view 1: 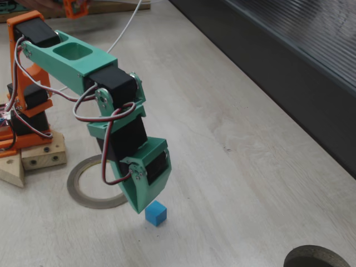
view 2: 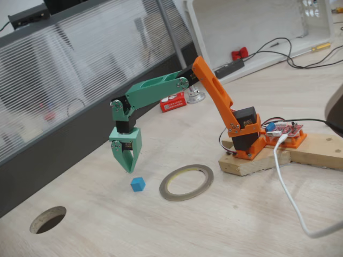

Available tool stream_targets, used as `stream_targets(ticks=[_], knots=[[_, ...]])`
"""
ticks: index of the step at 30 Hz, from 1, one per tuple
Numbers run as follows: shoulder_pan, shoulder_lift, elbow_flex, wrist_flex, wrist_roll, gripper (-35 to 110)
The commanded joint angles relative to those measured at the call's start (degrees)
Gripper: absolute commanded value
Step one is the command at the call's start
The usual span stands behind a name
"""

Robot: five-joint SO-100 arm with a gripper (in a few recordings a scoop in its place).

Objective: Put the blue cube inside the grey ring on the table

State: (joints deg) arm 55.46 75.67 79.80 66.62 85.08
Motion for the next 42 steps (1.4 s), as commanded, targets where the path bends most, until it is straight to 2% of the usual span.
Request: stream_targets(ticks=[1,30,37,42], knots=[[-0.4,0.6,-0.9,0.4,0.2,1],[-0.2,1.3,-1.4,0.5,0.2,2],[-0.4,1.3,-1.0,1.4,0.1,17],[-0.2,1.3,-1.7,9.9,0.1,27]])
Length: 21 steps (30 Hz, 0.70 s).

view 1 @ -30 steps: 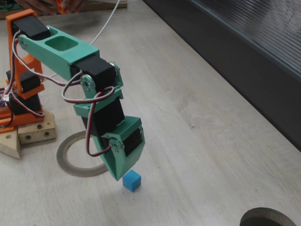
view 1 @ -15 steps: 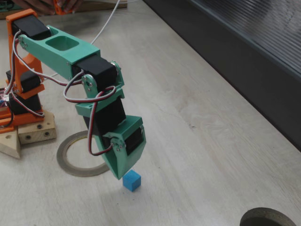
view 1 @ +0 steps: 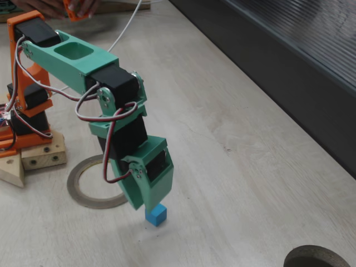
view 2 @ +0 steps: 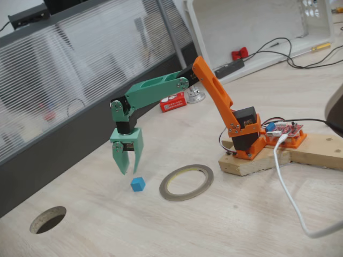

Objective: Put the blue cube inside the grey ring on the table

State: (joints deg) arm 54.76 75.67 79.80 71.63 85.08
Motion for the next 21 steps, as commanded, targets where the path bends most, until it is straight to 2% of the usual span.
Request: stream_targets(ticks=[1,6,21], knots=[[0.6,1.3,-1.7,6.2,0.1,29],[0.7,1.3,-1.7,7.1,0.1,34],[0.7,0.8,-1.0,6.9,0.2,33]])
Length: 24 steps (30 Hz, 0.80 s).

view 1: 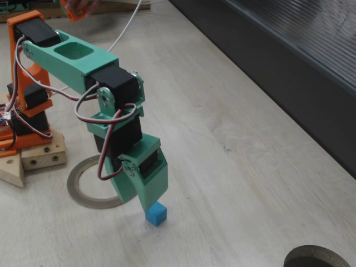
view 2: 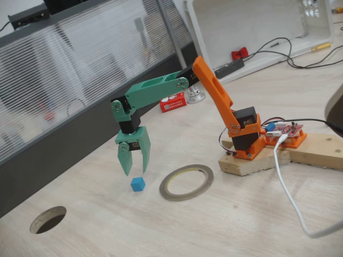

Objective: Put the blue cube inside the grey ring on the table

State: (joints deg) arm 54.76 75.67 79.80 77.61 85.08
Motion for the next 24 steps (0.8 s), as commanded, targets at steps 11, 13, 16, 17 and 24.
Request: stream_targets(ticks=[11,13,16,17,24], knots=[[0.6,0.9,-1.6,1.1,0.5,33],[0.4,0.7,-1.7,1.1,0.5,33],[0.5,0.5,-1.8,0.5,0.5,33],[0.7,0.4,-1.8,0.4,0.6,33],[0.8,0.3,-3.7,0.3,0.7,33]])
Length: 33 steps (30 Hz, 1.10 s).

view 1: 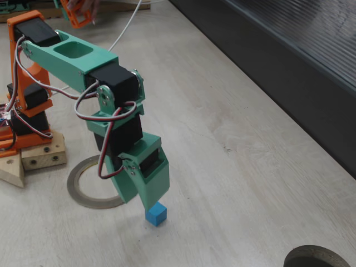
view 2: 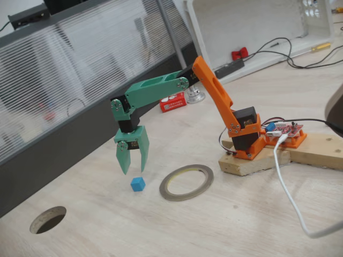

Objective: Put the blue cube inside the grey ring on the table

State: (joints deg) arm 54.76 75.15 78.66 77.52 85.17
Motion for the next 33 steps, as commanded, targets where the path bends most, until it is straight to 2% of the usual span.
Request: stream_targets(ticks=[1,9,23,33], knots=[[0.8,0.6,-3.8,0.4,0.6,33],[0.8,-11.1,-13.5,1.1,0.6,33],[0.8,-11.2,-13.7,1.3,0.7,33],[0.8,-11.2,-14.4,0.4,0.7,9]])
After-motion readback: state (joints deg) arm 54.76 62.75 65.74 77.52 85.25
